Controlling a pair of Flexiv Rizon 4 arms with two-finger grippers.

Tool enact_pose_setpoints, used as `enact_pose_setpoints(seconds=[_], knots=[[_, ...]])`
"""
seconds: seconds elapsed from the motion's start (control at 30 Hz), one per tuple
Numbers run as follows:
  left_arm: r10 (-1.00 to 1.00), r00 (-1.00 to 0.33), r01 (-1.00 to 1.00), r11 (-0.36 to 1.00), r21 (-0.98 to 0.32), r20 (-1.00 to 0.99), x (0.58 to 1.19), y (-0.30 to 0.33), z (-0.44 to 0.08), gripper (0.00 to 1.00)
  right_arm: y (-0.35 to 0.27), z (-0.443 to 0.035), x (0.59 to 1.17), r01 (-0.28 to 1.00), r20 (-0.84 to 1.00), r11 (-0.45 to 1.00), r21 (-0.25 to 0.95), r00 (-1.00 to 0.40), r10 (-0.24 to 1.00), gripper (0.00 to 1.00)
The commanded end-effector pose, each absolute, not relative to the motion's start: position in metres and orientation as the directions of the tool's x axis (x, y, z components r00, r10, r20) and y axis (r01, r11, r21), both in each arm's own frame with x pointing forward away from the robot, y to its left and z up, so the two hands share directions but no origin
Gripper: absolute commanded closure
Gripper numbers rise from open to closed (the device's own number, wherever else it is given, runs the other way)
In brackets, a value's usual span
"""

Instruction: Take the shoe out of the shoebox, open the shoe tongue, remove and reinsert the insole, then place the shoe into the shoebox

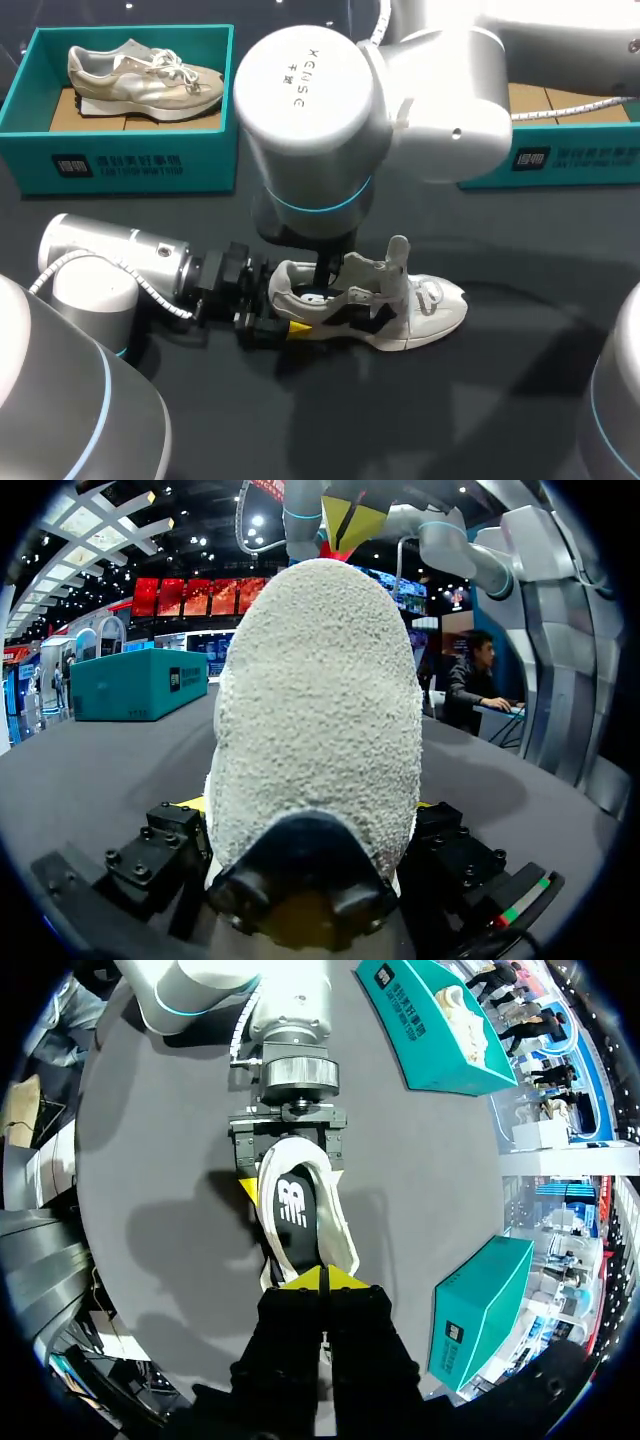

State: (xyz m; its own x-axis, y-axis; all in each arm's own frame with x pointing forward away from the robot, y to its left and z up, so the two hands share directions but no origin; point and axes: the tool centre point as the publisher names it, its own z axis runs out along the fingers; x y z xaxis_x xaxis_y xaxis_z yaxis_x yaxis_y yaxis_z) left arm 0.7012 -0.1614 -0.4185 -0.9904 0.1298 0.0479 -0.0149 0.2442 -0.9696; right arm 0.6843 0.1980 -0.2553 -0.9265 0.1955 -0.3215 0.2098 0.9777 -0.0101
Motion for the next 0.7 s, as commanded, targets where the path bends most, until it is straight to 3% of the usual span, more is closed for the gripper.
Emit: enact_pose_setpoints(seconds=[0.03, 0.7], knots=[[0.129, -0.991, -0.015, 0.244, -0.970, 0.047, 0.702, -0.162, -0.421, 1.00, 0.208, -0.278, 0.690, 0.184, -0.311, 0.983, -0.009, -0.935, 0.172, 1.00], [0.129, -0.991, -0.015, 0.244, -0.970, 0.047, 0.702, -0.162, -0.421, 1.00, 0.208, -0.348, 0.706, 0.139, -0.251, 0.990, 0.035, -0.957, 0.143, 1.00]])
